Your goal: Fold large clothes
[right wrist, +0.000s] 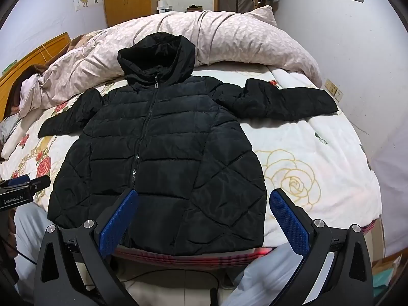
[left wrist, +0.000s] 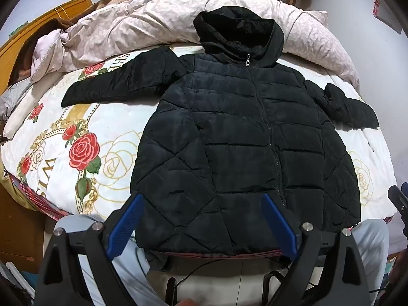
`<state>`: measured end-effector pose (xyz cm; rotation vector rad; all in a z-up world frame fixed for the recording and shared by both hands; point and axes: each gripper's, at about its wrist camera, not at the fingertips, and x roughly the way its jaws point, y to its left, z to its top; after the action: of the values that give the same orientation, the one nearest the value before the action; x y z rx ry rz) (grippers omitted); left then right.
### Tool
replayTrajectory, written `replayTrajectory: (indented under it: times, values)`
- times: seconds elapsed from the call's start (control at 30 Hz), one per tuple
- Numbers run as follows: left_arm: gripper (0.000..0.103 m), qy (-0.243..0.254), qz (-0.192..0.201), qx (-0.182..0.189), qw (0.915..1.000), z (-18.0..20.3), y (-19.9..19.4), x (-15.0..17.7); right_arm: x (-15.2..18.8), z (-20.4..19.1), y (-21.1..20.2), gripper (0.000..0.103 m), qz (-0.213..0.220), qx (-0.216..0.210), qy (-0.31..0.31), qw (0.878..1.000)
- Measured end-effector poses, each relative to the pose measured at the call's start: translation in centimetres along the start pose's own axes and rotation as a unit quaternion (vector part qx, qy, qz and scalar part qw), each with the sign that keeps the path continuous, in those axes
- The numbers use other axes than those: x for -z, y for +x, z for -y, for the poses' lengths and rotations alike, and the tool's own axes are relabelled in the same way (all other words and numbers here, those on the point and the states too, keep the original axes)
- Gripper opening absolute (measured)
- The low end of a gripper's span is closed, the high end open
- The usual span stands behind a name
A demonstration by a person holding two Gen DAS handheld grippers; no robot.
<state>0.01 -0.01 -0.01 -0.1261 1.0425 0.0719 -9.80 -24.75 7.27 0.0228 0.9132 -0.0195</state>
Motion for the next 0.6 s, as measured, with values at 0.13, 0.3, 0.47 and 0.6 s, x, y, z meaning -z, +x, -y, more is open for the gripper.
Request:
replayTrajectory:
  times: [0.13,0.3,0.47,0.6]
  values:
    - [0.094,0.000,-0.003,0.000,1.0000,0.10,0.04,0.01,0.08,-0.21,0.13,0.102,-0.001,-0.001,-0.002,1.000]
    - [0.094,0.002,-0.004,0.000,1.0000,0.19,-0.01,0.05,-0.31,-0.32,0.41,0.102,-0.003,-0.003,-0.005,1.000]
    - [0.094,0.001,0.002,0.000,1.0000,0.13,0.43,0.17,-0.54,-0.38,0.42,0.102,-0.004,-0.004,-0.007,1.000]
    - [0.094,0.002,0.002,-0.001,1.0000,0.15,0.41,0.19,-0.65,-0.42,0.42,0.102,-0.003,-0.003,-0.007,1.000]
